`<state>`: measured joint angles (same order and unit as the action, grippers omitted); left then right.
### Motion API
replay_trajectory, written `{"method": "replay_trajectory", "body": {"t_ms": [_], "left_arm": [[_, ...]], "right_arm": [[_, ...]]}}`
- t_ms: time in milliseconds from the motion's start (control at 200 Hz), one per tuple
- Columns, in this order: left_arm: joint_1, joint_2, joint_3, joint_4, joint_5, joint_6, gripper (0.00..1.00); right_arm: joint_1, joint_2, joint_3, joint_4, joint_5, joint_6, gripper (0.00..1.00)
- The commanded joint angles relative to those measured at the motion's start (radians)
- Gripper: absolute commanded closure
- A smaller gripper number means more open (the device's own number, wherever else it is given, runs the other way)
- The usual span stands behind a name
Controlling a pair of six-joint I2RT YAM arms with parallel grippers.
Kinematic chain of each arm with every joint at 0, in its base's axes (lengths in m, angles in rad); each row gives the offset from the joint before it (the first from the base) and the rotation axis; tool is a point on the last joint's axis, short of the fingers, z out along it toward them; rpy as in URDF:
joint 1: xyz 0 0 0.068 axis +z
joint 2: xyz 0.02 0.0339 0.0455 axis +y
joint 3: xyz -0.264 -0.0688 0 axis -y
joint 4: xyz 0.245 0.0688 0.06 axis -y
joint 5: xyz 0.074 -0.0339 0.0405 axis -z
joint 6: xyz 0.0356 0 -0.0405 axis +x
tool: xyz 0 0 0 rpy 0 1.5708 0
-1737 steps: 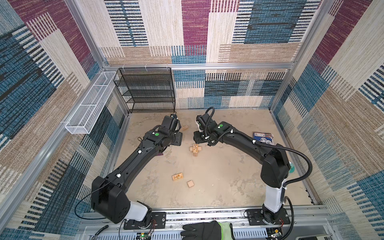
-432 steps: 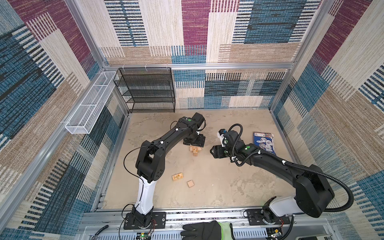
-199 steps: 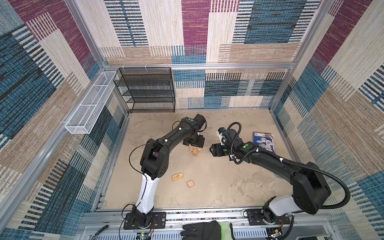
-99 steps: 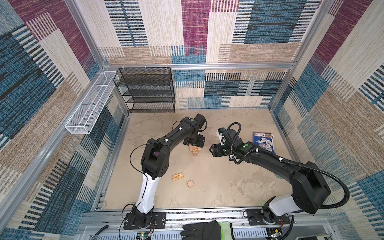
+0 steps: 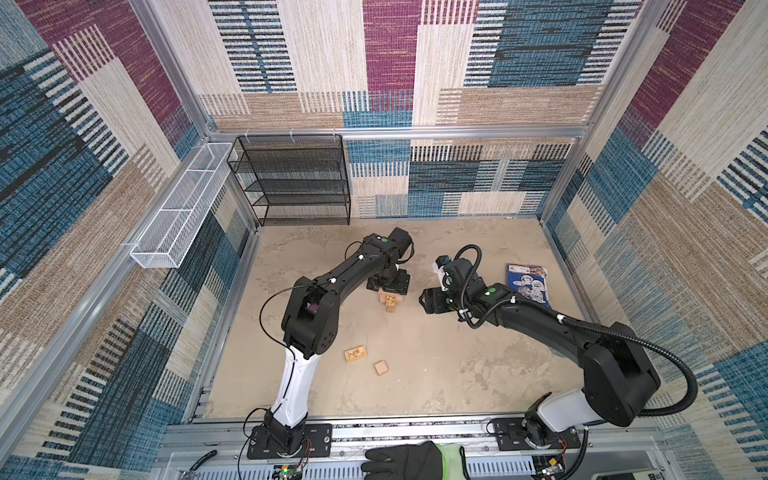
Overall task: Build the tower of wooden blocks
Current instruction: 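Lower the plain block crosswise onto the cow-printed block with the left gripper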
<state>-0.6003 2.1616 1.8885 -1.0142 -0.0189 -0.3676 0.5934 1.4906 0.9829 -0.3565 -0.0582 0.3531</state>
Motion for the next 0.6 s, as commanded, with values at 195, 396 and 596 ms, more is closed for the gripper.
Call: {"method": "replay_trajectory", "body": {"t_ms": [195, 396, 596], "left_arm": [[-0.001, 0.003, 0.003, -0.017, 0.005, -0.019, 0.28], [-0.001, 0.003, 0.001, -0.018, 0.004, -0.021, 0.27], [-0.001, 0.001, -0.002, -0.017, 0.002, -0.024, 0.26]], "right_arm": [[-0.003, 0.008, -0.006, 0.013, 0.011, 0.001, 0.19], [-0.002, 0.005, -0.008, 0.013, 0.014, 0.000, 0.19], [-0.003, 0.003, -0.012, 0.014, 0.016, 0.003, 0.18]]}}
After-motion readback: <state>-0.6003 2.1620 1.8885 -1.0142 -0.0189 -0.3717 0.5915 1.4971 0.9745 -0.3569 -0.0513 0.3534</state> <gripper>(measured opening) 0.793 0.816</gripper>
